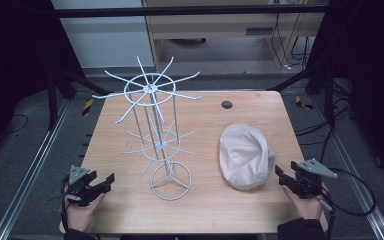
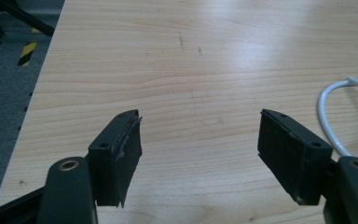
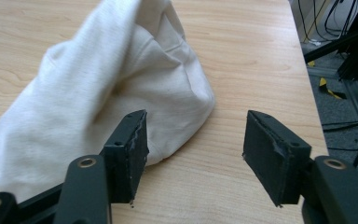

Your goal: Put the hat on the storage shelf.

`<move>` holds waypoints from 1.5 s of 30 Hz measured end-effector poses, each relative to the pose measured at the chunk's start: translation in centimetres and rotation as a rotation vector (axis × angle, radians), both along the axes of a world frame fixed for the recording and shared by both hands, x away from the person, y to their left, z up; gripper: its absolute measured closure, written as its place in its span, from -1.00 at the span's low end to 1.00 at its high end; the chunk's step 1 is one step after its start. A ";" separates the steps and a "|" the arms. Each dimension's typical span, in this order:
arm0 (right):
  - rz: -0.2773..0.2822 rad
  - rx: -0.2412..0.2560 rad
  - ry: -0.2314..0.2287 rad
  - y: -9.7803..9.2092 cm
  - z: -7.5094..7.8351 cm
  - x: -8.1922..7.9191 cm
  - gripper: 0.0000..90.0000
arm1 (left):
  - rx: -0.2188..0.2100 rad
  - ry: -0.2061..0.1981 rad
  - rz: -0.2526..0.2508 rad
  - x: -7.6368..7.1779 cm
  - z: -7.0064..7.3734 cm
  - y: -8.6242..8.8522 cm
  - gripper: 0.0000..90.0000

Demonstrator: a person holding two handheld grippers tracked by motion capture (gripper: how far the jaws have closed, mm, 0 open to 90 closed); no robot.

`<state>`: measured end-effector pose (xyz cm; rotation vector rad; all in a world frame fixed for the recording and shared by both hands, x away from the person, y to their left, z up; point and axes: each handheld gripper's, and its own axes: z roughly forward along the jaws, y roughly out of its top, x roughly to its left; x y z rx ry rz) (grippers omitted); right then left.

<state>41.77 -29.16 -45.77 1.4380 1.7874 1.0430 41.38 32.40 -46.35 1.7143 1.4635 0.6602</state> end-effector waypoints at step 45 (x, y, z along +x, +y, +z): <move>0.291 -0.087 0.152 3.8 -0.5 0.0 1.00 | 0.022 0.008 -0.011 -0.3 0.3 -0.2 0.20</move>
